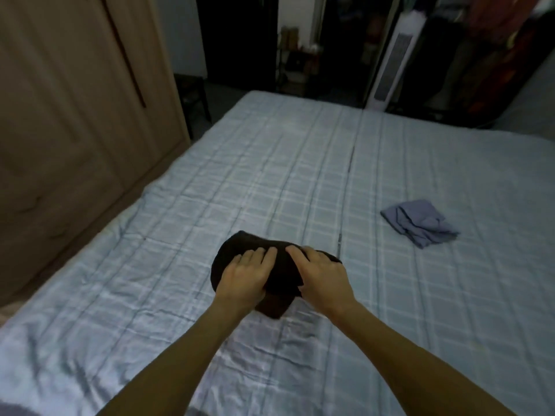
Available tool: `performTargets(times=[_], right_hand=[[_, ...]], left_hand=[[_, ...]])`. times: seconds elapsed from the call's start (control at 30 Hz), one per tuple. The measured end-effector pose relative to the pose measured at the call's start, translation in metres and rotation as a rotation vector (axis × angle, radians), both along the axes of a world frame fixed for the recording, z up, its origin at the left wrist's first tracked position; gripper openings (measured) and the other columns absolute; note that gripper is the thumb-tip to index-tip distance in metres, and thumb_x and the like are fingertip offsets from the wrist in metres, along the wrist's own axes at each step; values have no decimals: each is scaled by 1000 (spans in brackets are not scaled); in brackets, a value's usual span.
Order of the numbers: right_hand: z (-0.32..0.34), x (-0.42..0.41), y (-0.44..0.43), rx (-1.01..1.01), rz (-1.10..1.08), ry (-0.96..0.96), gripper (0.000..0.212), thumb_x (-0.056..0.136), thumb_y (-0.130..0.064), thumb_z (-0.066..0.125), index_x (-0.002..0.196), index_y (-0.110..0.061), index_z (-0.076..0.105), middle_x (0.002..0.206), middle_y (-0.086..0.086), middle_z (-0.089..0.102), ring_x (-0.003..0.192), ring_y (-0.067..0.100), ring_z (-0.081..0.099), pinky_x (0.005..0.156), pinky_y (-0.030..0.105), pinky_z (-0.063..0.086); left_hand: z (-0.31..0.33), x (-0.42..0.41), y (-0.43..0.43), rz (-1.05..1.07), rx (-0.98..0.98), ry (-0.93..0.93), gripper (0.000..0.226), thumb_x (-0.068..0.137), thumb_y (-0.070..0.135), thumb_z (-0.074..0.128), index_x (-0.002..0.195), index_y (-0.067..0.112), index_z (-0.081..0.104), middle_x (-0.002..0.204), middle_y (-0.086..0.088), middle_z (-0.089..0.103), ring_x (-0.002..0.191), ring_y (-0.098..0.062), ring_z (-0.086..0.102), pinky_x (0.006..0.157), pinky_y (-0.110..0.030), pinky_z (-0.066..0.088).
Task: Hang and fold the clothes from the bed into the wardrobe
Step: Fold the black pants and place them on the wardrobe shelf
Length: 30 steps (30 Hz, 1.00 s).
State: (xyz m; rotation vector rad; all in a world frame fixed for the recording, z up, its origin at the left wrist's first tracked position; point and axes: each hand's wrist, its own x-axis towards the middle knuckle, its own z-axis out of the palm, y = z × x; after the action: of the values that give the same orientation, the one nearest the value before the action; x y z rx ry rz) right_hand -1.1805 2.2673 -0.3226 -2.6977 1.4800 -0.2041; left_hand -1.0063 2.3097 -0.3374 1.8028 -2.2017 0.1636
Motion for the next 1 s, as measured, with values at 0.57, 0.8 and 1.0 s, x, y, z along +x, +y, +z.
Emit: performTargets(times=[0.57,0.8,1.0], right_hand=[[247,188,140,-347,360,-127,80,61,-19,83,129,-25,41,109,7,64,90,27,66,57,36,55],[295,264,157,-412,640,-232,85,63,-21,84,134,-25,37,120,11,60,104,30,62,72,42,56],[319,323,171,-451,898,-352,85,67,-17,82,139,-26,37,126,14,58,108,37,61,73,46,57]], left_hand=[[259,161,201,416,-175,-214,78,42,-2,82,118,3,61,103,-18,68,95,-43,64,75,-57,55],[311,207,252,699,-146,-296,84,47,4,84,126,11,58,112,-16,66,102,-42,62,81,-61,50],[338,230,294,933,-125,-393,100,43,8,89,133,14,48,118,-16,64,105,-41,61,84,-59,49]])
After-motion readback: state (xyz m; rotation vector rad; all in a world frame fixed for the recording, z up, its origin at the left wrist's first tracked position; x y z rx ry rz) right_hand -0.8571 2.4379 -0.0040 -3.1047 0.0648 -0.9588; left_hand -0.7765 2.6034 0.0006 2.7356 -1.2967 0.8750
